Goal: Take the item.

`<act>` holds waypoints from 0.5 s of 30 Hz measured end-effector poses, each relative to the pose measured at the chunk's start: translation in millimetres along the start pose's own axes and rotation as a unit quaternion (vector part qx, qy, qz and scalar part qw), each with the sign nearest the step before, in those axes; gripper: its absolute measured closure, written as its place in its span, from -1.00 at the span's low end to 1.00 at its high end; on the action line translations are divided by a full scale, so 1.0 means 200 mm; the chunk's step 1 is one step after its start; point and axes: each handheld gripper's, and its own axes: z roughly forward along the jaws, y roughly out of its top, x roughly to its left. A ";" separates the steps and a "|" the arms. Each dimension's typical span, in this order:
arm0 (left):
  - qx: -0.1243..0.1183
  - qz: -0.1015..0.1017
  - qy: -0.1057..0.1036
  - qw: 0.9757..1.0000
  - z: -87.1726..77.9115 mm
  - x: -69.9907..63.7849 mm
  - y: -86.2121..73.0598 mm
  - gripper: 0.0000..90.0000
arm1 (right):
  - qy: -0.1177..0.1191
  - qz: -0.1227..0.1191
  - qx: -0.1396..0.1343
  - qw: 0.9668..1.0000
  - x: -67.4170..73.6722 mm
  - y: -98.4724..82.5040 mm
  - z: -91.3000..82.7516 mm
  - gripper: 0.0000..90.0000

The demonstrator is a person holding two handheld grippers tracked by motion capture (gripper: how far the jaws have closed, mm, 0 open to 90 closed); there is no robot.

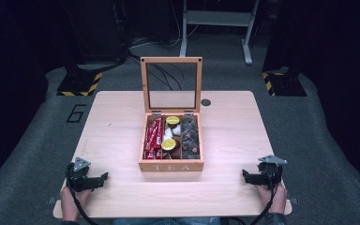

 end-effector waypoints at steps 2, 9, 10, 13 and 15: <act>0.000 0.000 0.000 1.000 0.00 0.00 0.00 -0.85 | 0.000 -0.001 -0.002 1.000 0.00 0.00 0.00 -1.00; 0.003 0.001 -0.001 1.000 0.00 0.00 0.00 -0.85 | 0.008 -0.011 0.001 1.000 0.00 0.00 0.00 -1.00; 0.000 0.000 -0.001 1.000 0.00 0.00 0.00 -0.85 | 0.008 -0.011 0.001 1.000 0.00 0.00 0.00 -1.00; 0.001 0.000 0.000 1.000 0.00 0.00 0.00 -0.85 | 0.009 -0.011 0.001 1.000 0.00 0.00 0.00 -1.00; 0.000 -0.001 0.002 1.000 0.00 0.00 0.00 -0.85 | 0.009 -0.011 0.001 1.000 0.00 0.00 0.00 -1.00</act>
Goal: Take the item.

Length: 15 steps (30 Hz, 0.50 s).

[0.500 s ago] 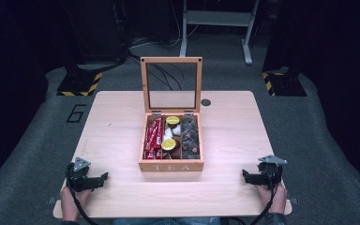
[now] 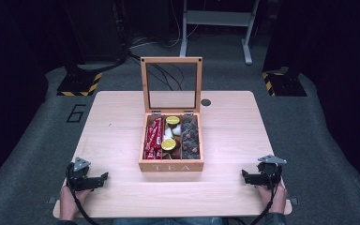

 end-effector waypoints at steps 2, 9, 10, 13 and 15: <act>0.002 -0.001 0.000 1.000 0.00 0.00 0.00 -0.85 | 0.000 0.000 0.000 1.000 0.00 0.00 0.00 -1.00; -0.001 -0.009 0.008 1.000 0.00 -0.02 0.00 -0.85 | 0.003 0.001 0.001 1.000 0.00 0.01 0.00 -1.00; 0.002 -0.004 0.004 1.000 0.00 -0.02 0.00 -0.85 | 0.003 0.001 0.001 1.000 0.00 0.01 0.00 -1.00; 0.007 -0.005 -0.001 1.000 -0.01 -0.02 0.00 -0.94 | 0.002 0.002 0.000 1.000 0.00 0.01 0.00 -1.00; -0.004 -0.008 -0.007 1.000 -0.02 -0.03 0.00 -0.94 | 0.002 0.002 0.000 1.000 0.00 0.01 0.00 -1.00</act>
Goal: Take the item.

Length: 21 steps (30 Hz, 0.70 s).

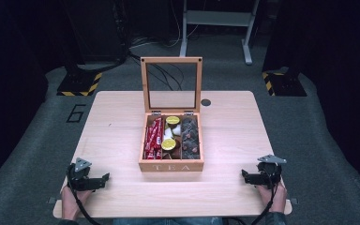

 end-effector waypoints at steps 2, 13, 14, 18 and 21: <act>-0.006 0.000 0.000 1.000 -0.01 0.00 0.00 -0.92 | -0.002 0.001 -0.001 1.000 0.00 0.00 0.00 -1.00; -0.012 0.011 -0.039 0.999 -0.07 -0.06 0.10 -0.88 | 0.002 -0.003 0.001 1.000 0.00 0.00 0.00 -1.00; -0.012 0.011 -0.039 0.999 -0.07 -0.06 0.10 -0.88 | 0.001 -0.004 0.001 1.000 0.00 0.00 0.00 -1.00; -0.021 0.022 -0.048 0.998 -0.09 -0.10 0.14 -0.87 | 0.000 -0.002 0.000 1.000 0.00 0.00 0.00 -1.00; -0.027 0.031 -0.055 0.998 -0.10 -0.12 0.18 -0.85 | 0.002 -0.002 0.001 1.000 0.00 0.00 0.00 -1.00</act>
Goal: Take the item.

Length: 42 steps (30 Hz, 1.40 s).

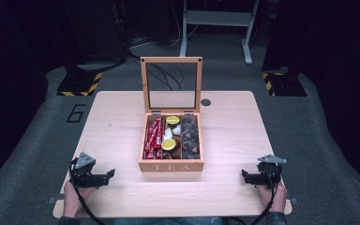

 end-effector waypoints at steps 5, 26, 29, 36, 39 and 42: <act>-0.002 0.012 -0.010 1.000 0.00 -0.04 0.06 -0.85 | 0.000 0.000 0.000 1.000 0.00 0.00 0.00 -1.00; -0.034 0.037 -0.046 0.998 0.04 -0.21 0.36 -0.86 | -0.003 0.002 -0.001 1.000 0.00 0.00 0.00 -1.00; -0.035 0.045 -0.051 0.997 0.05 -0.23 0.39 -0.87 | -0.003 0.002 -0.001 1.000 0.00 0.00 0.00 -1.00; -0.036 0.061 -0.071 0.995 0.11 -0.30 0.46 -0.86 | -0.003 0.002 -0.001 1.000 0.00 0.00 0.00 -1.00; -0.032 0.077 -0.081 0.993 0.14 -0.34 0.50 -0.86 | -0.003 0.002 -0.001 1.000 0.00 0.00 0.00 -1.00; -0.032 0.083 -0.090 0.992 0.17 -0.37 0.52 -0.87 | -0.003 0.002 -0.001 1.000 0.00 0.00 0.00 -1.00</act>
